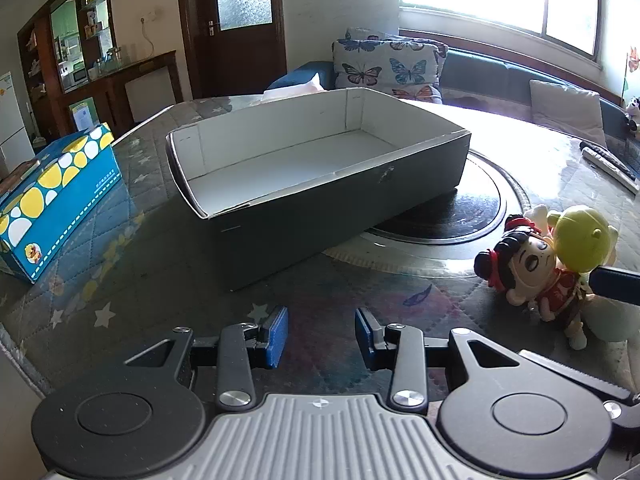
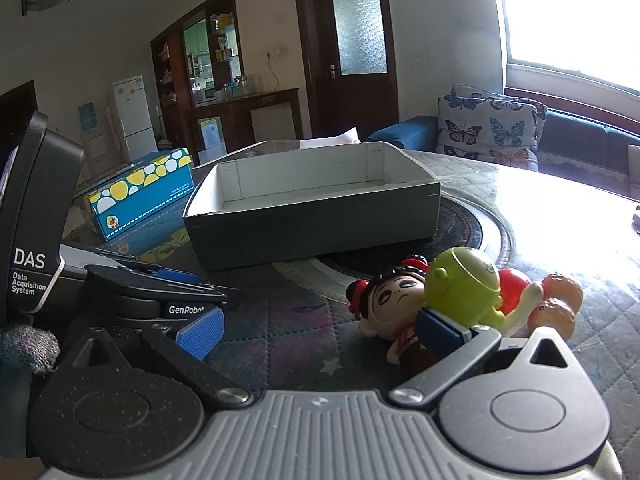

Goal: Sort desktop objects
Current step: 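Move the right gripper toward the green android figure in the toy pile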

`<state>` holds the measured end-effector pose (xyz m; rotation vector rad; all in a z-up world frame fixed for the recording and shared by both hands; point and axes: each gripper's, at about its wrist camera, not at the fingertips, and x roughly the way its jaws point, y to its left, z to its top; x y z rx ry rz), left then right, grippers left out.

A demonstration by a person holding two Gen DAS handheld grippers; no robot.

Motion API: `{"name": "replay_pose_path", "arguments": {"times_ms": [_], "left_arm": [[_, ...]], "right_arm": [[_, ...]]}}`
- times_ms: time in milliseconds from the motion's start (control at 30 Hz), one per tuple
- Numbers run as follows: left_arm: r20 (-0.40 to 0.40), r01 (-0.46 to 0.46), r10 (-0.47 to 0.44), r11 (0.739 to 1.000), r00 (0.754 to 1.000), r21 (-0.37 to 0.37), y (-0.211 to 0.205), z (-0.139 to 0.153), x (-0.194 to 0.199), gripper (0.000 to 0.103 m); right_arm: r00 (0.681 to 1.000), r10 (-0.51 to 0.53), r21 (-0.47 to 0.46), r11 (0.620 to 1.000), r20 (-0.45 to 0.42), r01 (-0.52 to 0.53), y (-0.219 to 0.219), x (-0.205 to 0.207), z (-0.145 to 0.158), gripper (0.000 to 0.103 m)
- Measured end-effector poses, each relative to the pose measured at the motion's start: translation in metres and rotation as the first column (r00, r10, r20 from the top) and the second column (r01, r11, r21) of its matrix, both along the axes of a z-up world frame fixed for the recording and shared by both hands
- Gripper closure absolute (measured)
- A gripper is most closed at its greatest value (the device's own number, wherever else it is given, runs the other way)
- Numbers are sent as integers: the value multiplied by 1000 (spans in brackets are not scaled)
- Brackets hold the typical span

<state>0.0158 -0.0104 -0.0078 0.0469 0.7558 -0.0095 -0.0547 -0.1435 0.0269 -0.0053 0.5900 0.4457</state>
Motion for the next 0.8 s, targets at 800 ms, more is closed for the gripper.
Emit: {"name": "replay_pose_path", "arguments": {"times_ms": [800], "left_arm": [[-9, 53, -53, 998, 999, -16, -14, -2, -5, 63]], "right_arm": [[998, -67, -28, 997, -5, 67, -25, -20, -3, 0]]}}
